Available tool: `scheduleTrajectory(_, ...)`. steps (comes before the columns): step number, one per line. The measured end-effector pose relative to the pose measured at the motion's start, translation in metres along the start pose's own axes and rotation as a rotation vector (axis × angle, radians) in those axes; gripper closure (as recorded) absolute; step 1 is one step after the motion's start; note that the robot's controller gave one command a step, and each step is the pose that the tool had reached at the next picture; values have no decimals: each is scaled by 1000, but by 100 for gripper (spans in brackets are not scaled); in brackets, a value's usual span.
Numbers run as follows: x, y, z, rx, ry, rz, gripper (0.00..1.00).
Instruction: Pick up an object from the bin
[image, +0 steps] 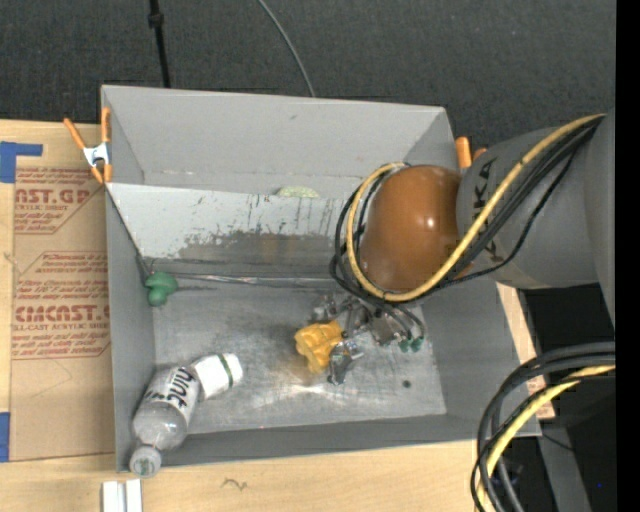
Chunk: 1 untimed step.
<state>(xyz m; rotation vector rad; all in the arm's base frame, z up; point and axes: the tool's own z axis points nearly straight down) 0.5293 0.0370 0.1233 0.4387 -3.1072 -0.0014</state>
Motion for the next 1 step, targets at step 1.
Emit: scheduleTrajectory(1, -1, 0, -16, 2, -7, 0, 100)
